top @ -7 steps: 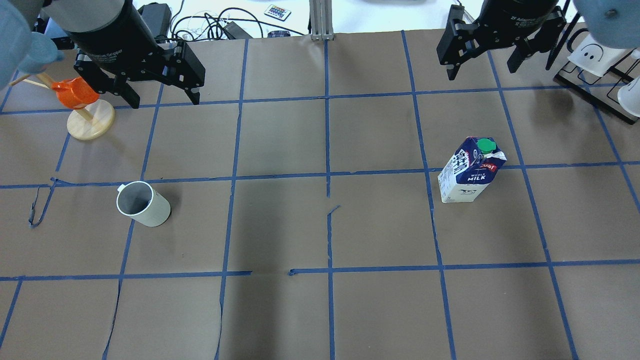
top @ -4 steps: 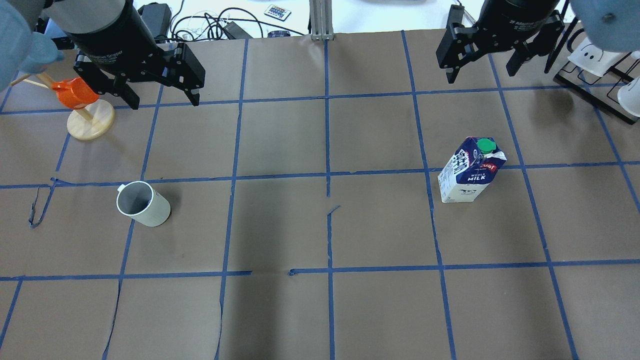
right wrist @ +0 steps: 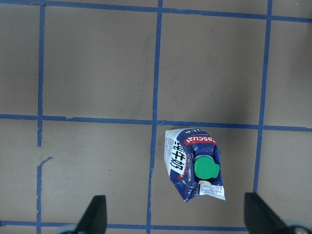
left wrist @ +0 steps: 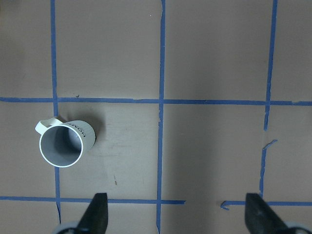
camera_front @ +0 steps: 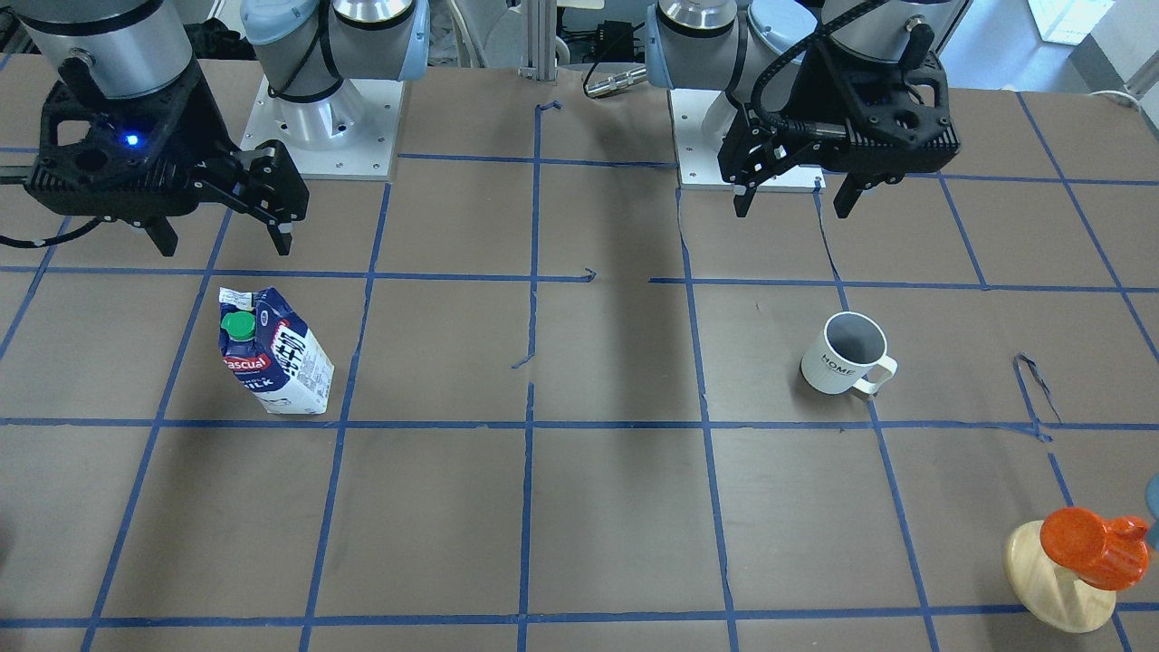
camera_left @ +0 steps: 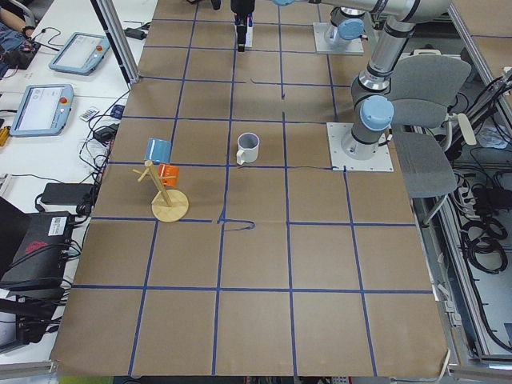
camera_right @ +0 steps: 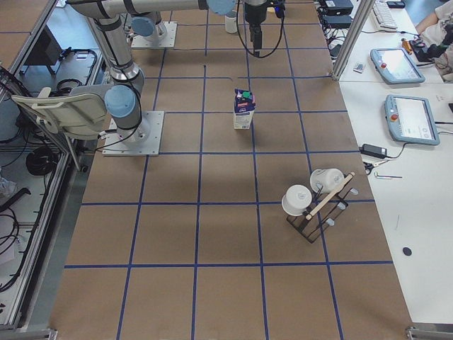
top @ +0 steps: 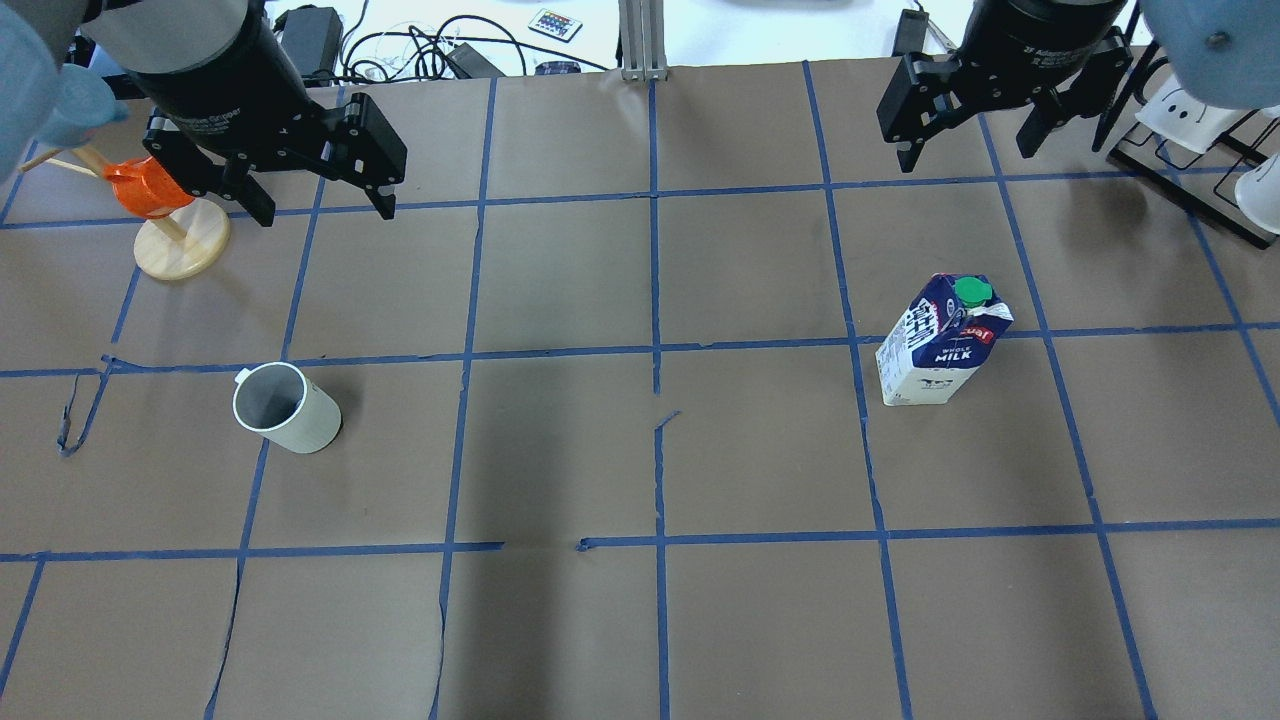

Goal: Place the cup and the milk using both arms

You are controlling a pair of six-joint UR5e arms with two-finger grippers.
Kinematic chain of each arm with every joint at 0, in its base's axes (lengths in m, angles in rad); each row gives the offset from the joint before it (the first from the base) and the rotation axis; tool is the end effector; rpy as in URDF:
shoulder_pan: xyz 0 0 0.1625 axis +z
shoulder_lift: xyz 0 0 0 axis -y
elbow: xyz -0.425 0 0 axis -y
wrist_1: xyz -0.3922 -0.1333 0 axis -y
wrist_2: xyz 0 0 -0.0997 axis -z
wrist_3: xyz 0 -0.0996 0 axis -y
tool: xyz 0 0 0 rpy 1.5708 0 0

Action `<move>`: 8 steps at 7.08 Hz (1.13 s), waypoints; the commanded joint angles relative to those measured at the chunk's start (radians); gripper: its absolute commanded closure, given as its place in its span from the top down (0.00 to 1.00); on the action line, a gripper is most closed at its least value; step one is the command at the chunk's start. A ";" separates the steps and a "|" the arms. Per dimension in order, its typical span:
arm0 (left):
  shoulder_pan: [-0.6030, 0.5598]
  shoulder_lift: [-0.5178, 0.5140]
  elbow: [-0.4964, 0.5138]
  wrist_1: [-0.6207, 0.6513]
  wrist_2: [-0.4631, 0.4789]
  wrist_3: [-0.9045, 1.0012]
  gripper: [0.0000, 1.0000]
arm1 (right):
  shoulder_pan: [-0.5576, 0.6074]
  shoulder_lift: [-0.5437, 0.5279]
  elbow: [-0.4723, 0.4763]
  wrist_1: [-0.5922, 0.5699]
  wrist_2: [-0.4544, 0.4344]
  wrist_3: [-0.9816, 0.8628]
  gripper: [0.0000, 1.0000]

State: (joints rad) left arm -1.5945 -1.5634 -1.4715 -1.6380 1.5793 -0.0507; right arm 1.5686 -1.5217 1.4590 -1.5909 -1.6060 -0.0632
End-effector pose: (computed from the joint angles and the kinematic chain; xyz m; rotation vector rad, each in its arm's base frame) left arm -0.1440 -0.4871 0.5337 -0.0426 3.1337 -0.0623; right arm 0.1287 -0.5202 0.5206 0.0923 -3.0998 0.1266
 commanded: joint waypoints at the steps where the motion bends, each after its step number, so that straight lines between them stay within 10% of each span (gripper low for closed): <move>1: -0.001 0.003 -0.003 -0.003 0.001 0.000 1.00 | -0.001 0.000 0.003 0.000 0.000 -0.001 1.00; 6: 0.039 -0.053 -0.007 -0.020 0.057 0.018 1.00 | -0.002 0.000 0.003 -0.001 0.001 -0.001 1.00; 8: 0.156 -0.090 -0.164 0.034 0.136 0.150 1.00 | -0.002 0.000 0.003 -0.001 0.001 -0.001 1.00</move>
State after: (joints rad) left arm -1.5137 -1.6283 -1.5355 -1.6507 1.6582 0.0280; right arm 1.5662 -1.5217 1.4619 -1.5922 -1.6046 -0.0644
